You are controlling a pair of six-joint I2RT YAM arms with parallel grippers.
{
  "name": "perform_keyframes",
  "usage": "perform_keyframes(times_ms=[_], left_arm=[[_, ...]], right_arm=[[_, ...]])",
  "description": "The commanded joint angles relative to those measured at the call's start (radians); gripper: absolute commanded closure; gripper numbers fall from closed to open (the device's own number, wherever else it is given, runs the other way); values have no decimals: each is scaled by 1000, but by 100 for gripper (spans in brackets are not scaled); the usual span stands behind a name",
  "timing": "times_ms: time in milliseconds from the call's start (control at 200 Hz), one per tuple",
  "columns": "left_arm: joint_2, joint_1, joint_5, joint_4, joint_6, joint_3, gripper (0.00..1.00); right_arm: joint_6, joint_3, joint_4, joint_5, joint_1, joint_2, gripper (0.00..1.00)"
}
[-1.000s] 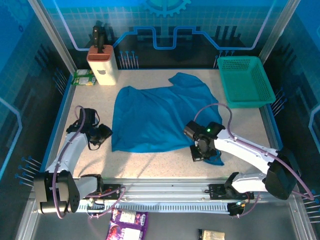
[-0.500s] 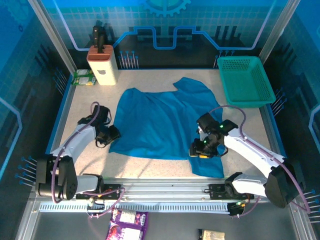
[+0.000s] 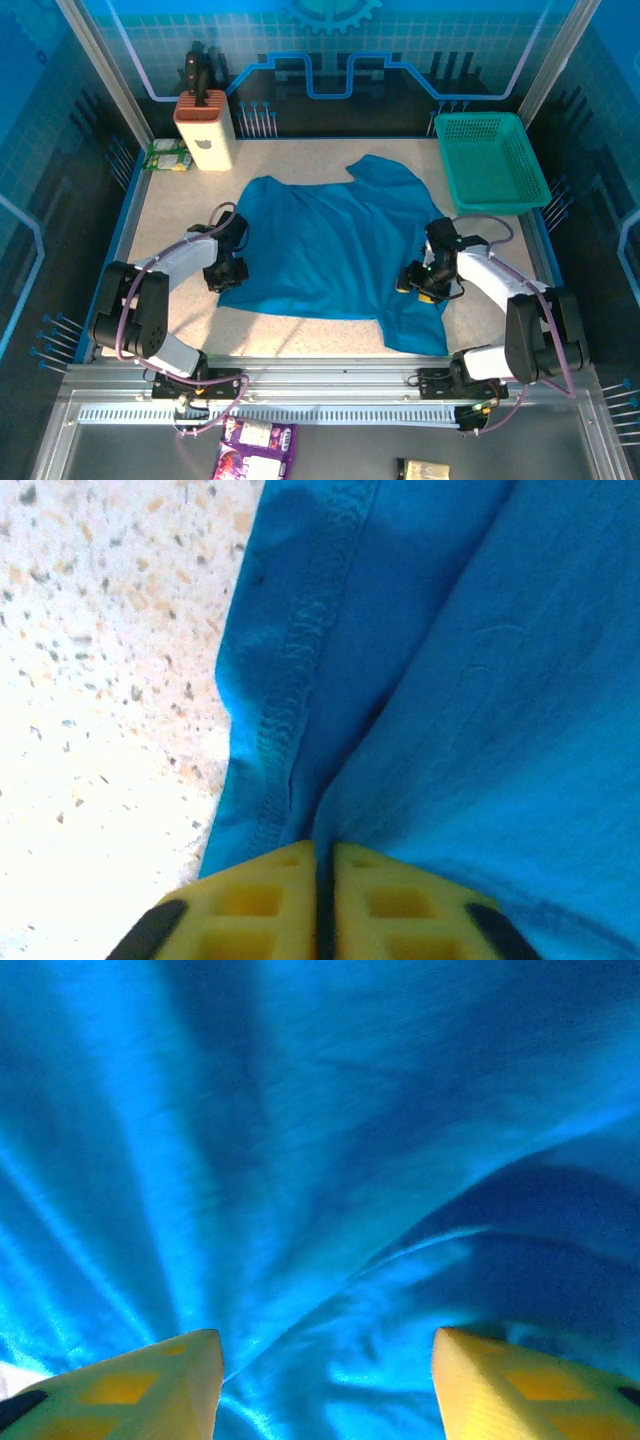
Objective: Fold the inside-out t-shirt
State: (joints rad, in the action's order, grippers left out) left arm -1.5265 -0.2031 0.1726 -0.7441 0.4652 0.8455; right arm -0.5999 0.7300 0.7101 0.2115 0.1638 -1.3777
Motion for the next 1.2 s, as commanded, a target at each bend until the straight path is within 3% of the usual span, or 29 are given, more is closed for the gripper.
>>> perform_keyframes(times_ms=[0,200,270,405,560,650,856,1036,1196], left_arm=[[32,-2,40,3,17,-23,98],[138,58,-83,55,85,-100,100],[189,97,-173,98,116,-151,100],[295,191,-339,194,210,-279,100],[354,192,-407,204,286,-373,100],[376,183,-436,196,304,-402,99],[384,180,-343,102,211,-198,71],[140,179,-399,148,117,81,63],[-113,176,-458,231,130,310,62]], right_arm=[[-20,-70,-98,32,-89,3,35],[-29,-139,-99,30,-311,28,31],[-24,-144,-87,6,-365,33,31],[-26,-144,-84,-22,-445,41,31],[-30,-133,-57,-43,-472,77,32],[-34,-116,-33,-32,-463,123,33],[7,-23,29,-7,-335,209,36],[50,57,33,27,-179,183,36],[36,113,19,5,-43,103,36]])
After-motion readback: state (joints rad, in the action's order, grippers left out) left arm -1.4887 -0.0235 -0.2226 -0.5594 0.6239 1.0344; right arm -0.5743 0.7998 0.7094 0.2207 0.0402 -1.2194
